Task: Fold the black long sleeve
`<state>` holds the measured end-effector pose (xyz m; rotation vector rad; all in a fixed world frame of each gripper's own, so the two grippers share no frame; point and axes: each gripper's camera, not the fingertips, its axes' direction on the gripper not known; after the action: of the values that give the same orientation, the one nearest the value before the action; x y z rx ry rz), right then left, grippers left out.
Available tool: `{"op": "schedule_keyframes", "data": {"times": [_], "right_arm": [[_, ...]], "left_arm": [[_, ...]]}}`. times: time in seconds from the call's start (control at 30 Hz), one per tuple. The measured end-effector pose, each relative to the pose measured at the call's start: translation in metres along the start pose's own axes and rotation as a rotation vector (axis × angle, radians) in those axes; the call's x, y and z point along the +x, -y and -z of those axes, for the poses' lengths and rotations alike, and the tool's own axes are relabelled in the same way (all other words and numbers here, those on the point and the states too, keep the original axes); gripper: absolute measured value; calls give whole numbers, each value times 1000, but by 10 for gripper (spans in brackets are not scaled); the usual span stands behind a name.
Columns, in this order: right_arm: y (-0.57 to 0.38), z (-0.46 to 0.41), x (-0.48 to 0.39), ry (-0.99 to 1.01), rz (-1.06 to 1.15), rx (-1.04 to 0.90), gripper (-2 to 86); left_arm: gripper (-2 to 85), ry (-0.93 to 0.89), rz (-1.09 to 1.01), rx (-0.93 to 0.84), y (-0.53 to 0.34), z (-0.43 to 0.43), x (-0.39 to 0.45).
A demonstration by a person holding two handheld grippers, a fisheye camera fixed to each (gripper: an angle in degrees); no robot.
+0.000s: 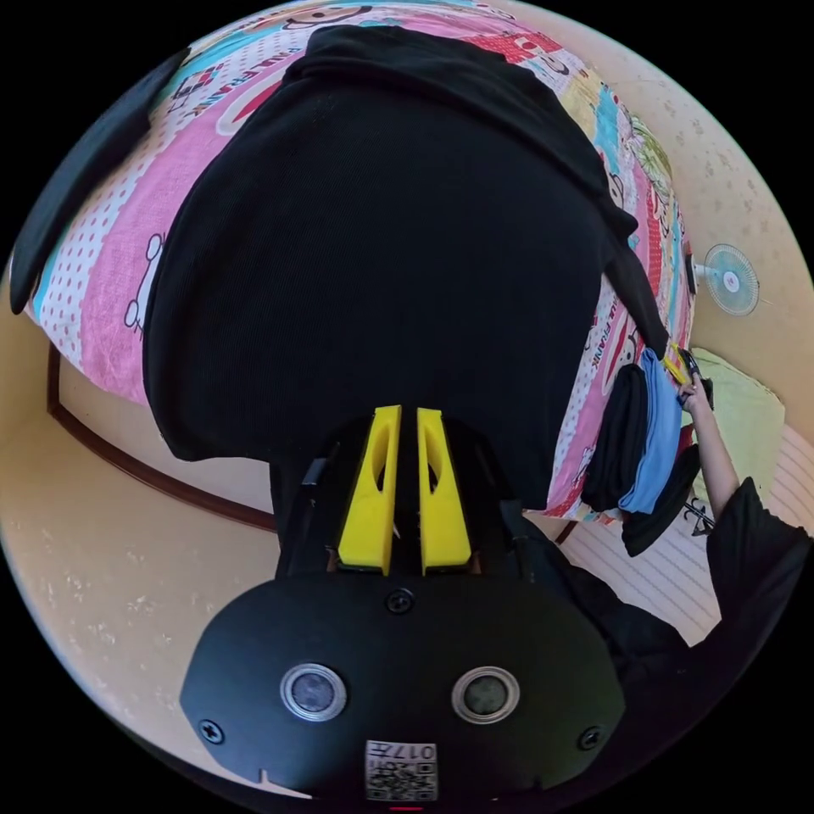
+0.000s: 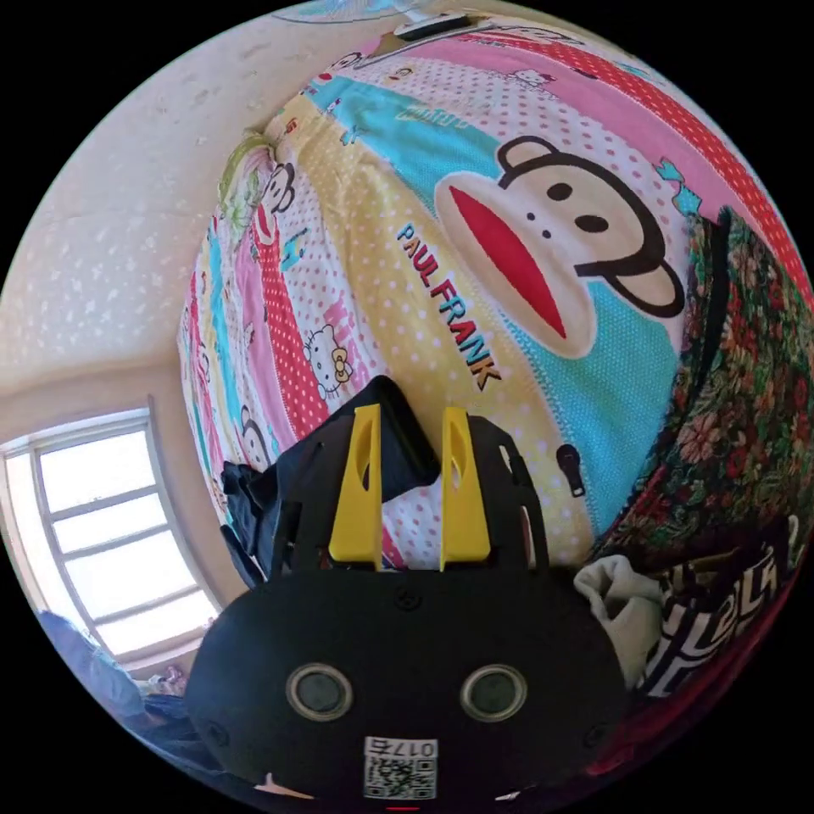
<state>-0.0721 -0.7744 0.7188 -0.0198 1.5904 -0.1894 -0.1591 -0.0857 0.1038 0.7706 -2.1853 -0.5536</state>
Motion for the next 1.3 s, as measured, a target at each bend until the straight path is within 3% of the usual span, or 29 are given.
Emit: {"op": "schedule_keyframes", "data": {"times": [0.2, 0.33, 0.43, 0.63, 0.77, 0.93, 1.07, 1.3], "right_arm": [[-38, -20, 15, -20, -176, -61, 137], [-39, -41, 25, -86, -219, -38, 78], [-65, -30, -24, 74, -11, 148, 48], [-172, -90, -194, 253, 424, 284, 37], [-248, -177, -306, 391, 659, 227, 37], [-366, -357, -397, 429, 880, -51, 45], [-421, -454, -377, 311, 900, -307, 72], [-466, -393, -199, -6, 719, -268, 98]], "left_arm": [[48, -52, 24, -1, 4, 10, -19], [48, -89, 22, 18, 4, 24, -29], [48, -89, 4, 39, -2, 40, -42], [48, -138, 10, 53, -11, 64, -85], [50, -160, 14, 93, -17, 93, -121], [64, -172, 41, 124, -28, 126, -171], [99, -161, 53, 150, -34, 161, -219], [135, -130, -21, 79, -25, 186, -290]]}}
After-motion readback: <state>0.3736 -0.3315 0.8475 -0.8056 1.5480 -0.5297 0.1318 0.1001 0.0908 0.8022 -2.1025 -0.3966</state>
